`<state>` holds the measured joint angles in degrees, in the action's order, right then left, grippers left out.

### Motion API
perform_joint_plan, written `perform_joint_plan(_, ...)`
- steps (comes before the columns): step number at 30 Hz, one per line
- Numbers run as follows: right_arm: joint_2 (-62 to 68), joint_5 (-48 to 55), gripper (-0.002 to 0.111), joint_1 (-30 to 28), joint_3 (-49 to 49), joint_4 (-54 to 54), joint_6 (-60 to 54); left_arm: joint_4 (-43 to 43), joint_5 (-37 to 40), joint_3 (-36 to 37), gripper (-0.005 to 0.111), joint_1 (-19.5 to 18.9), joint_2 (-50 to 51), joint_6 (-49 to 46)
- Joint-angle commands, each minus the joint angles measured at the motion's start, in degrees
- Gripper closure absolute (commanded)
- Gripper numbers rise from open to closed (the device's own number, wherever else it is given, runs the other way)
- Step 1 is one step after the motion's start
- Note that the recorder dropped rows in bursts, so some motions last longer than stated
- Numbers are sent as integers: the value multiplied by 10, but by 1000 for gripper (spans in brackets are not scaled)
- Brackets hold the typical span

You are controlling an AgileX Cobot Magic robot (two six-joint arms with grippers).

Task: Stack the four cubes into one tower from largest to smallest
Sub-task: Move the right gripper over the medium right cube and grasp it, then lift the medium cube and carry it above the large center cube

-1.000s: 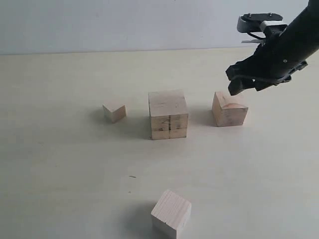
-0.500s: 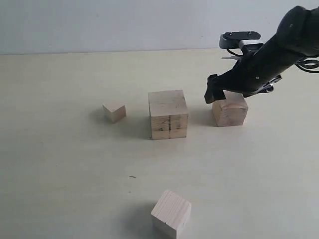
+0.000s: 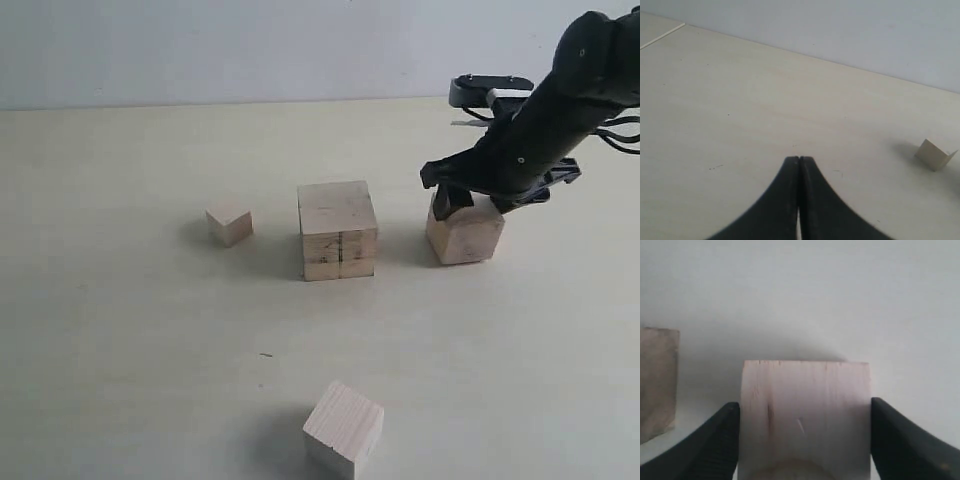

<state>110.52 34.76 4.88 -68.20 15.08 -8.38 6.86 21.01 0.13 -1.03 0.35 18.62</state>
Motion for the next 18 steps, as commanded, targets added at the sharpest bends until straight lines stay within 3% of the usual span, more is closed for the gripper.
perform_joint_plan(1, -67, 25, 54, 1, -2, 40, 2, 1, -4, -1, 107, 5, -4, -3)
perform_joint_plan(5, -167, 40, 54, 40, -2, 138, -30, 1, -4, -1, 107, 5, -4, -3)
perform_joint_plan(8, -181, 57, 54, 128, -27, 138, 11, 1, -4, -1, 107, 5, -4, -4)
perform_joint_plan(12, -138, 58, 54, 200, -106, 41, 149, 1, -4, -1, 107, 5, -4, -4)
perform_joint_plan(15, -80, 106, 54, 222, -175, -90, 290, 1, -4, -1, 107, 5, -4, -4)
perform_joint_plan(18, -25, 161, 54, 222, -225, -101, 317, 1, -4, -1, 107, 5, -4, -4)
